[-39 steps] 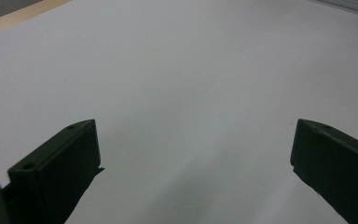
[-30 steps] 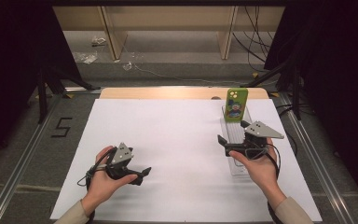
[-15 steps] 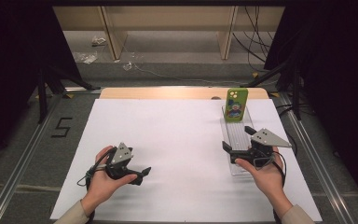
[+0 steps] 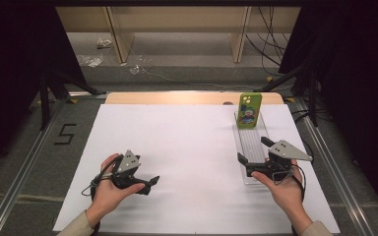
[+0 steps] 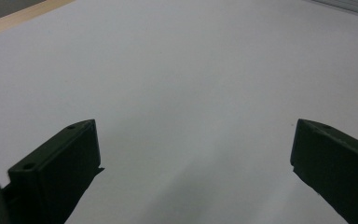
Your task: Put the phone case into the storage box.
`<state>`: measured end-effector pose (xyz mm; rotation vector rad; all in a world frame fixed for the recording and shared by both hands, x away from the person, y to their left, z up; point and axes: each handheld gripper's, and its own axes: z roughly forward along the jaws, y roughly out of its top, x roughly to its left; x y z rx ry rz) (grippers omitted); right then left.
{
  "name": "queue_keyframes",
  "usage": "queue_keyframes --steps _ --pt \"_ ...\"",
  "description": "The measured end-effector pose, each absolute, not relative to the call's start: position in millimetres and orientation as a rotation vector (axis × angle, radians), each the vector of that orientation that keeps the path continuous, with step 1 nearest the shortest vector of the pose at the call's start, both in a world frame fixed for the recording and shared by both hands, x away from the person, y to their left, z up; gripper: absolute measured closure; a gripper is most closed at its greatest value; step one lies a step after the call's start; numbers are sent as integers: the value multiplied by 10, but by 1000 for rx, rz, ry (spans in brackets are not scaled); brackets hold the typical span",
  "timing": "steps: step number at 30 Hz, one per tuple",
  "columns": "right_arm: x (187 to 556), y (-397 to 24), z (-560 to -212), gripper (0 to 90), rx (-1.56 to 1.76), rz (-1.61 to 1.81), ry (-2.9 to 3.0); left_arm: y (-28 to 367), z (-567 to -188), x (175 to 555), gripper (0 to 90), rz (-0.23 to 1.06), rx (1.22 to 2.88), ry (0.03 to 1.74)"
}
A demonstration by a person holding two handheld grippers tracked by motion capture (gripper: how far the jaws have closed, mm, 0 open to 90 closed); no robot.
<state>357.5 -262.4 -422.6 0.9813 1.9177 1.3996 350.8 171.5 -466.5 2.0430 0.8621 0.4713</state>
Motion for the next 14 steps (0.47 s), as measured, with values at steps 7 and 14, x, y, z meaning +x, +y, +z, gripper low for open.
queue_keyframes --steps 7,14 --pt "3573 -2637 -4227 7 984 1403 1909 1720 -4663 3512 8 473 2040 865" --pt "3572 -2634 -4231 7 983 1406 1910 1719 -4663 3516 8 474 2038 861"
